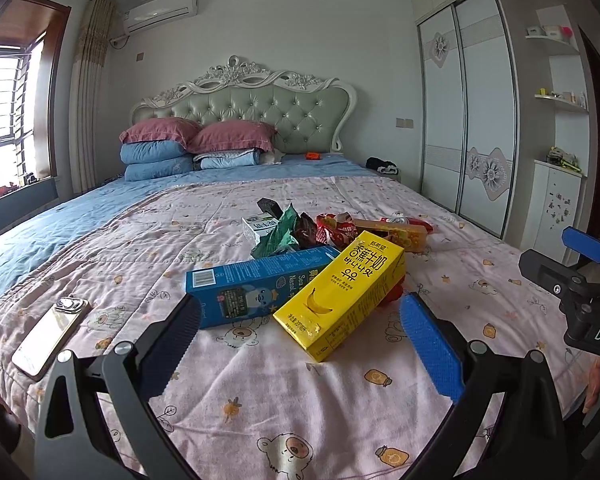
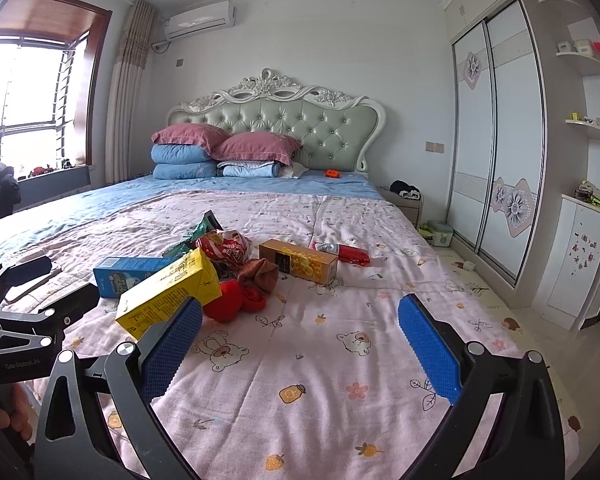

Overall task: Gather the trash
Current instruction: 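Move both tools toward the yellow banana milk carton on the bed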

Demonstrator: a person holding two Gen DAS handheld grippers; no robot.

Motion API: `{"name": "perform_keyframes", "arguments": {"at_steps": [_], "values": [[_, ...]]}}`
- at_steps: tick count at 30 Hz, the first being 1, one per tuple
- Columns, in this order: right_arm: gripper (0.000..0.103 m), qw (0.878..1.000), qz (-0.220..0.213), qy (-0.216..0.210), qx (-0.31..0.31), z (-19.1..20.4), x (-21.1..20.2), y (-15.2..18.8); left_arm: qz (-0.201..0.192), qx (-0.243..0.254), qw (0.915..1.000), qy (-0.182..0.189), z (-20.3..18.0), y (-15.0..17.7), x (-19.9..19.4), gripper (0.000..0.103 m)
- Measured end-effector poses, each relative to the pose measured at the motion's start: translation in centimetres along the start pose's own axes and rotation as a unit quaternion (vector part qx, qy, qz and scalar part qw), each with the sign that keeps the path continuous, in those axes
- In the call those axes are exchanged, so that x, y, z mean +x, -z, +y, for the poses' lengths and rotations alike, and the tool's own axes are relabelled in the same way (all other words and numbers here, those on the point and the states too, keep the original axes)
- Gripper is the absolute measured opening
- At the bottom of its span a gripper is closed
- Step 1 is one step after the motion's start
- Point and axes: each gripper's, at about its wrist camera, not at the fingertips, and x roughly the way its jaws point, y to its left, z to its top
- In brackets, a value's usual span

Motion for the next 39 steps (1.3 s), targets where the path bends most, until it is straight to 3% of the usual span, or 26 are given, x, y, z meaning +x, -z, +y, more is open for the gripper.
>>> {"name": "perform_keyframes", "arguments": {"at_steps": [39], "values": [[0.095,0.999,0.018,-0.028,0.021,-0.4,0.5,0.3,0.025,0.004,0.9996,0.014,0.5,0.3,1.2,0.099]]}}
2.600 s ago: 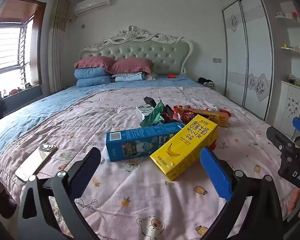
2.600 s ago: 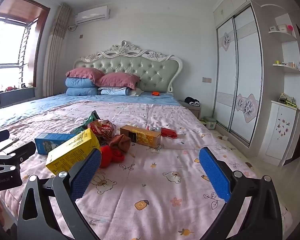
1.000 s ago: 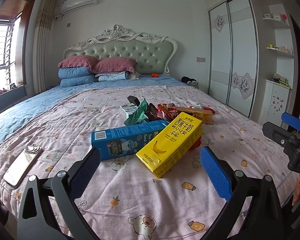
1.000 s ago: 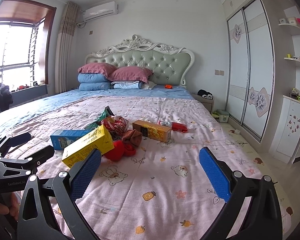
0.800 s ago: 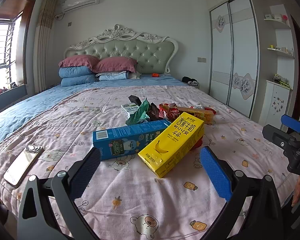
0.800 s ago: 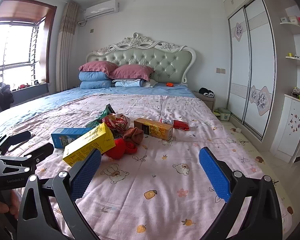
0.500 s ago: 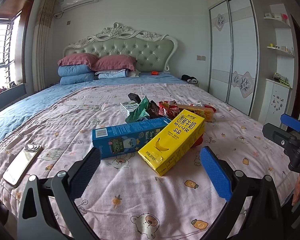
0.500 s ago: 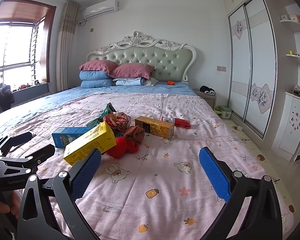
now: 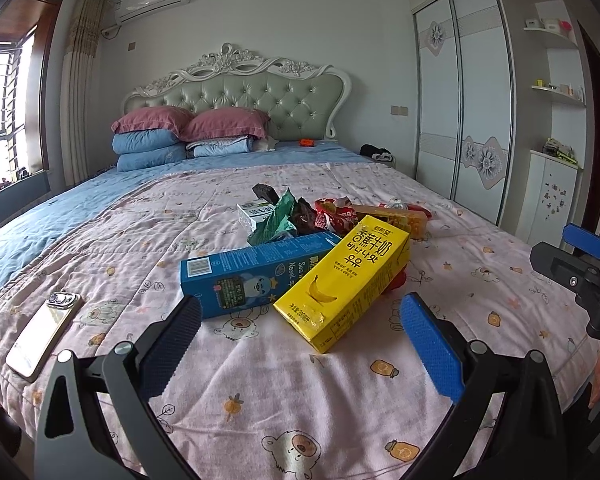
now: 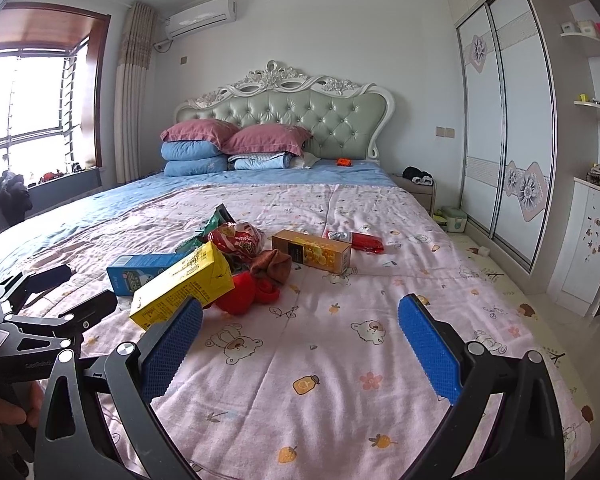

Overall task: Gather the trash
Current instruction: 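Move both tools toward the yellow banana milk carton on the bed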

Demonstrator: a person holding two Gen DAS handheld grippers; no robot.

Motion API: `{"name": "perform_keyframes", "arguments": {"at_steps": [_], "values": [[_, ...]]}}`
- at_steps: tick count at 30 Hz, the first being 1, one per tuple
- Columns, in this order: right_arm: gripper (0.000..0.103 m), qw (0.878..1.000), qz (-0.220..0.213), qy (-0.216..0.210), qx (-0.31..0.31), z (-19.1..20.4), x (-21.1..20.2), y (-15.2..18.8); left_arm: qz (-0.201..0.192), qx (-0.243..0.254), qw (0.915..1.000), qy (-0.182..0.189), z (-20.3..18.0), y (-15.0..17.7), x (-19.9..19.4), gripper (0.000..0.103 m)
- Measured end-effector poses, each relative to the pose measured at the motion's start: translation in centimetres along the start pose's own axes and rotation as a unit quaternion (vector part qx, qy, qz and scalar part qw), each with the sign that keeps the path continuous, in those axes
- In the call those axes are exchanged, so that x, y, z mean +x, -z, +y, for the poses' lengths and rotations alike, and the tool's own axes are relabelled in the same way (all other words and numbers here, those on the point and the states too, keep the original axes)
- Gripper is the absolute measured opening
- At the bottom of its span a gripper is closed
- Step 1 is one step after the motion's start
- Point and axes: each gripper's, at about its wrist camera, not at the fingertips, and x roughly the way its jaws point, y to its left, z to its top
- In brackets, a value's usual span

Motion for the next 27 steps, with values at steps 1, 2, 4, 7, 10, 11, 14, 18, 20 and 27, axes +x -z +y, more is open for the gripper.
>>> {"name": "perform_keyframes", "arguments": {"at_steps": [1,2,4,7,10,11,14,18,20,27], "values": [[0.095,1.0,0.0,-0.001,0.0,0.0,0.0,0.0,0.001,0.001,1.0,0.001,0.0,0.0,0.0,0.099],[0.095,1.0,0.0,-0.002,0.0,0.0,0.0,0.0,0.001,0.002,1.0,0.003,-0.1,0.0,0.1,0.099],[0.095,1.0,0.002,-0.002,0.001,-0.1,0.1,0.0,0.003,0.004,1.0,0.002,-0.1,-0.1,0.2,0.099],[0.095,1.0,0.004,-0.003,0.003,-0.2,0.2,0.0,0.004,0.004,1.0,0.001,-0.1,-0.2,0.3,0.099],[0.095,1.0,0.004,-0.004,0.003,-0.3,0.3,-0.1,0.006,0.001,1.0,0.003,0.1,-0.2,0.5,0.099],[0.095,1.0,0.004,-0.004,0.003,-0.3,0.3,-0.1,0.007,0.001,1.0,0.003,0.1,-0.2,0.6,0.099],[0.095,1.0,0.005,-0.006,0.005,-0.3,0.3,-0.1,0.008,0.002,1.0,0.002,0.1,-0.3,0.7,0.099],[0.095,1.0,0.009,-0.008,0.005,-0.3,0.5,-0.1,0.009,0.005,0.9999,0.003,0.0,-0.2,0.8,0.099],[0.095,1.0,0.008,-0.008,0.005,-0.3,0.6,-0.2,0.01,0.006,0.9999,0.002,0.0,-0.2,0.9,0.099],[0.095,1.0,0.011,-0.009,-0.001,-0.3,1.1,-0.3,0.014,0.011,0.9998,0.003,0.0,-0.4,1.5,0.099]]}}
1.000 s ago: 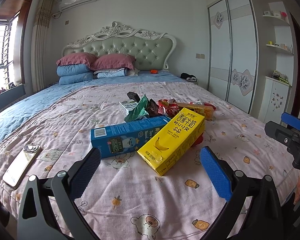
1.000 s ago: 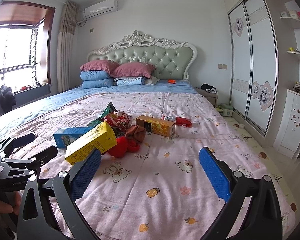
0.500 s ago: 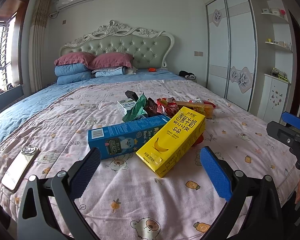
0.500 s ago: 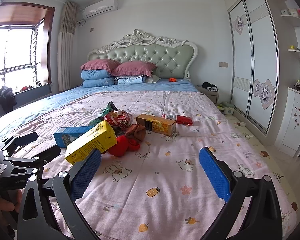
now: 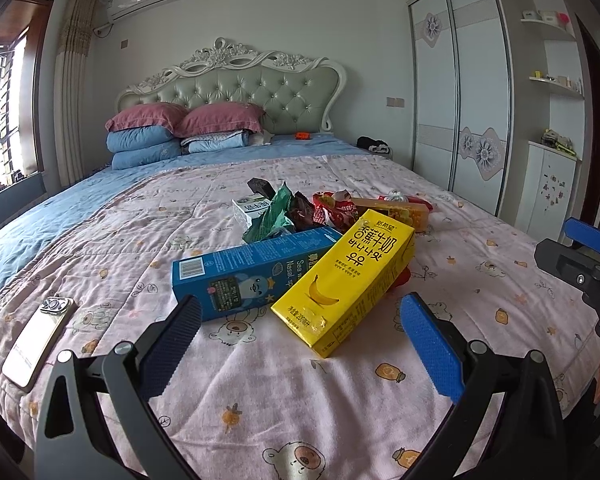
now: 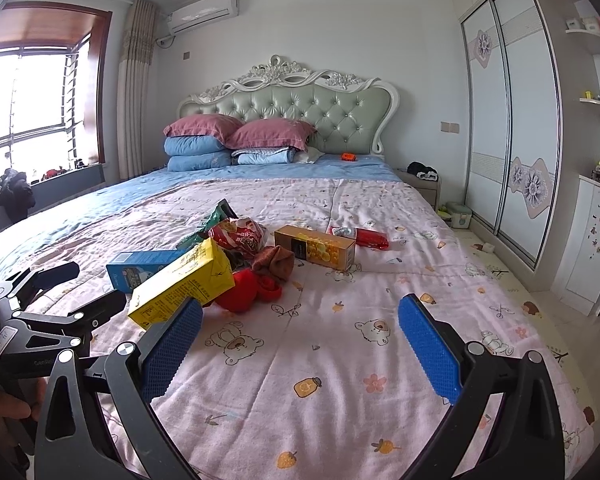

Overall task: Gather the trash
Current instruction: 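Move both tools toward the yellow banana milk carton on the bed, then grasp the yellow banana milk carton with the left tool while the right tool reaches for the red cloth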

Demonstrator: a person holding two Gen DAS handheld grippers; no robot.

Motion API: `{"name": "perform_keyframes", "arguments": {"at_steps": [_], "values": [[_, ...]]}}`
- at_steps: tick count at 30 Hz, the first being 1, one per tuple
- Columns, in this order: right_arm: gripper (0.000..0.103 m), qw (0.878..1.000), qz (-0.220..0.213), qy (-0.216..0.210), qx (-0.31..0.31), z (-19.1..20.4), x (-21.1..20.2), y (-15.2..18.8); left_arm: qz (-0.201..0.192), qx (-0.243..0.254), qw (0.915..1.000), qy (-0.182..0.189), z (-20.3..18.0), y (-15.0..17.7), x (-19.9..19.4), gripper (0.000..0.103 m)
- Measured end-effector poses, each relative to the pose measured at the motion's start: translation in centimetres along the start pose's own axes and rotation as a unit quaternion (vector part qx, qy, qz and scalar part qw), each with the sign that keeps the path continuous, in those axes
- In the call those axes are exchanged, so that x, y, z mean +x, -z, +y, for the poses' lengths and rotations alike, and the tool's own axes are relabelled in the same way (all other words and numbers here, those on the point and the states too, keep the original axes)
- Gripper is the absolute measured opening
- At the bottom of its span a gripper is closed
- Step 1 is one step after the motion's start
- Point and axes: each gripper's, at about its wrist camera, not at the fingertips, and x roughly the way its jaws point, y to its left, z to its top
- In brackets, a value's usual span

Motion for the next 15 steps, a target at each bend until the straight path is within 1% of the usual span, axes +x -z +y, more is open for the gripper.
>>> {"name": "perform_keyframes", "arguments": {"at_steps": [6,15], "values": [[0.095,1.0,0.007,-0.005,-0.001,-0.3,0.6,-0.1,0.01,0.019,0.9997,0.01,-0.4,-0.2,0.8,0.099],[0.095,1.0,0.02,-0.014,0.001,-0.6,1.7,-0.3,0.029,0.053,0.9963,0.061,-0.6,-0.7,2.3,0.099]]}}
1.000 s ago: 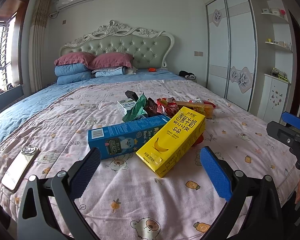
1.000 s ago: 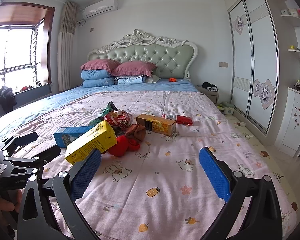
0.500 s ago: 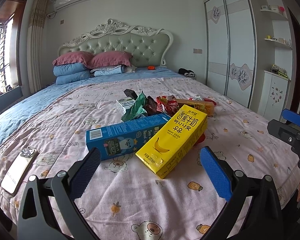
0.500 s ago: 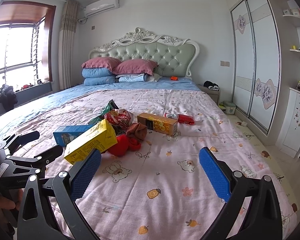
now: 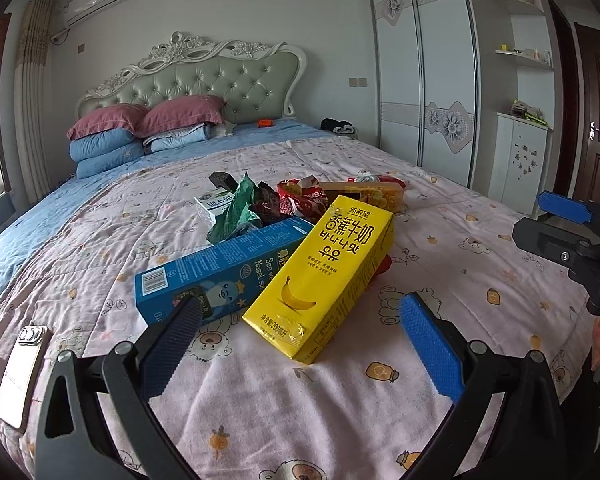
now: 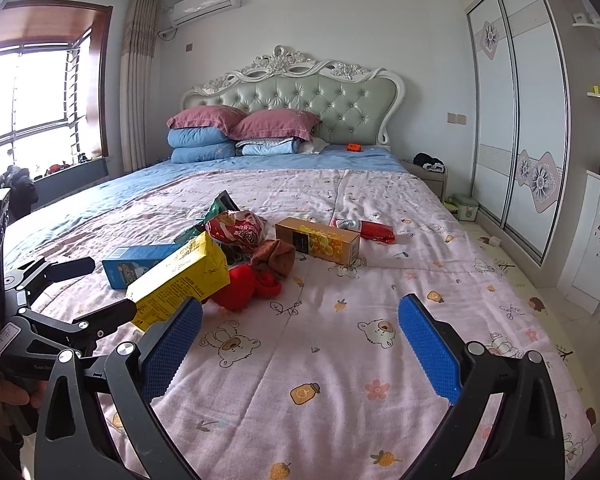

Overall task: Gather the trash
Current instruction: 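Grasp the yellow banana milk carton with the left tool while the right tool reaches for the red cloth, then grasp the red cloth with the right tool while the left tool lifts the carton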

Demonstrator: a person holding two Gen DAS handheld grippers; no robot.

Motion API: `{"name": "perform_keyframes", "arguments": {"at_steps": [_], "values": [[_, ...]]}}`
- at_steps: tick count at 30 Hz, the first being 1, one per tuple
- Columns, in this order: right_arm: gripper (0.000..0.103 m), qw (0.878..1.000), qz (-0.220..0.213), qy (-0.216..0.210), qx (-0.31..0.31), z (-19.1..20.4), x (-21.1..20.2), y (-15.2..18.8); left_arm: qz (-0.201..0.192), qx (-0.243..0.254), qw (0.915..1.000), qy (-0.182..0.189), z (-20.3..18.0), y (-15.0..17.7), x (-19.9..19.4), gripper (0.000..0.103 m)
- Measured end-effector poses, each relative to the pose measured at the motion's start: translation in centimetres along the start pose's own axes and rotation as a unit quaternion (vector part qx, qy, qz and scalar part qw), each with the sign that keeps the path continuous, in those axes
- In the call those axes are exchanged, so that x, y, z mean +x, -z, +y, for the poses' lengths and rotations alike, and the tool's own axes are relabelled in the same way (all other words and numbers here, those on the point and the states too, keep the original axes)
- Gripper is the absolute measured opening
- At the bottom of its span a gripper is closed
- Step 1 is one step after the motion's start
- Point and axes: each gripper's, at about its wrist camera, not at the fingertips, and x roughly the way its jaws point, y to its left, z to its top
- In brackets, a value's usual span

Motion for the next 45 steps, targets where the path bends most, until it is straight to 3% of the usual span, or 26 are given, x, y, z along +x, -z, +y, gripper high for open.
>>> {"name": "perform_keyframes", "arguments": {"at_steps": [4,14,16,18,20,24,30,35,39,43,44,45], "values": [[0.095,1.0,0.009,-0.008,-0.001,0.0,0.8,-0.2,0.011,0.017,0.9997,0.011,0.3,-0.8,1.0,0.099],[0.095,0.998,0.037,-0.045,0.006,-0.1,2.4,-1.2,0.082,0.04,0.9922,0.085,0.4,-1.9,5.7,0.099],[0.095,0.998,0.039,-0.046,0.004,-0.3,2.6,-1.5,0.09,0.04,0.9907,0.094,0.1,-1.9,6.2,0.09],[0.095,0.998,0.042,-0.047,0.005,-0.5,2.9,-1.8,0.103,0.036,0.9898,0.091,0.1,-1.8,6.9,0.069],[0.095,0.998,0.044,-0.053,0.009,-0.7,3.1,-2.1,0.111,0.027,0.9891,0.093,0.4,-1.8,7.4,0.064],[0.095,0.996,0.051,-0.066,0.013,-1.1,3.7,-2.5,0.104,0.009,0.9887,0.108,1.2,-1.7,7.1,0.054],[0.095,0.991,0.074,-0.108,0.002,0.1,5.3,-2.6,0.067,-0.063,0.9862,0.138,4.2,-1.2,4.9,0.052],[0.095,0.984,0.111,-0.137,-0.021,2.5,7.8,-2.6,0.035,-0.092,0.9862,0.133,6.3,-1.3,2.6,0.052],[0.081,0.976,0.148,-0.153,-0.031,4.3,10.3,-2.5,0.017,-0.105,0.9864,0.126,7.4,-1.5,1.2,0.052],[0.076,0.972,0.188,-0.14,-0.035,5.2,13.4,-2.4,0.01,-0.104,0.9866,0.125,7.8,-1.6,0.6,0.052],[0.065,0.97,0.196,-0.14,-0.036,5.4,14.1,-2.4,0.009,-0.103,0.9869,0.124,7.9,-1.6,0.6,0.052],[0.048,0.967,0.208,-0.14,-0.035,5.4,14.8,-2.3,0.009,-0.102,0.9871,0.123,7.8,-1.5,0.6,0.052]]}}
